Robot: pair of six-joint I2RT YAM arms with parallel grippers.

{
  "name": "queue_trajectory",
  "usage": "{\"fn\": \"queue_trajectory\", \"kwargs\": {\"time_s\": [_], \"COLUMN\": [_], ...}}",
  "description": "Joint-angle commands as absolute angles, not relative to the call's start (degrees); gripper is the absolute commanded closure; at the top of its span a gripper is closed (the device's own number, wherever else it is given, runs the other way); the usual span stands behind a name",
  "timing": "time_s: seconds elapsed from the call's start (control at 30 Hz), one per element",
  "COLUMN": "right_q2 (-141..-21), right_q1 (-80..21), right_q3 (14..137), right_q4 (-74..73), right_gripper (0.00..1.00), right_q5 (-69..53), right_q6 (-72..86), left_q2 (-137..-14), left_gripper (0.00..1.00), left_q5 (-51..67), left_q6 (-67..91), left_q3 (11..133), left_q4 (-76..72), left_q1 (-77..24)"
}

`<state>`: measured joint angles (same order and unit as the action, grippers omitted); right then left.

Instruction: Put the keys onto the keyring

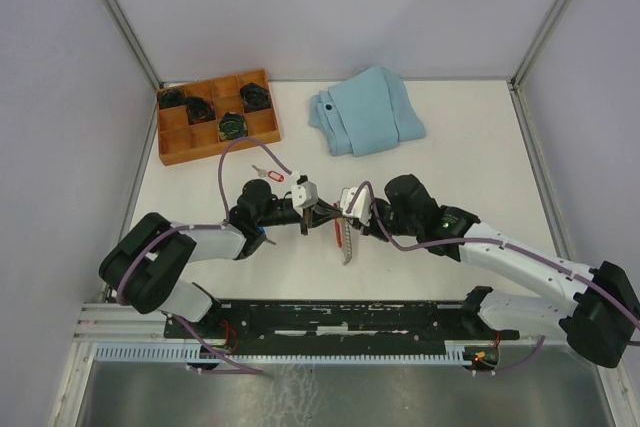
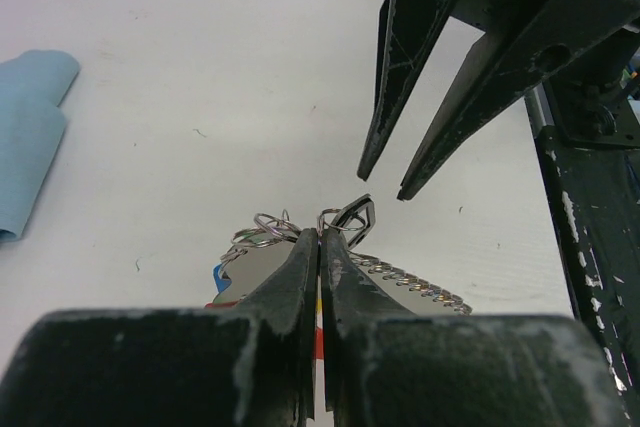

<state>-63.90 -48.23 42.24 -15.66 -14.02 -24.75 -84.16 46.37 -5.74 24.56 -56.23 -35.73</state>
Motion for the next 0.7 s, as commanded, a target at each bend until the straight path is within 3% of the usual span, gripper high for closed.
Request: {"fn": "queue_trajectory", "kwargs": {"time_s": [0.0, 0.17, 0.67], "right_q2": [-61.46, -61.53, -68.2], "right_q1": [-48.16, -48.25, -48.54], "right_q3": [42.36, 40.92, 41.55], "right_q4": [-9.2, -3.27, 2.85], "right_gripper": [0.67, 0.59, 0.55], "right_q5": [-13.18, -15.03, -14.76], "right_q6": [-23.67, -21.85, -23.86], "left_q2": [-82.14, -81.43, -78.76], "left_gripper": [0.97, 0.97, 0.97], "left_q5": [44.69, 41.68, 38.11], "left_q6": [-3.58, -1.79, 4.08], "left_q3": [24.48, 25.21, 26.16], "left_q4": [-59.97, -57.16, -52.49], "left_q1": [-35.6, -35.66, -35.99]}}
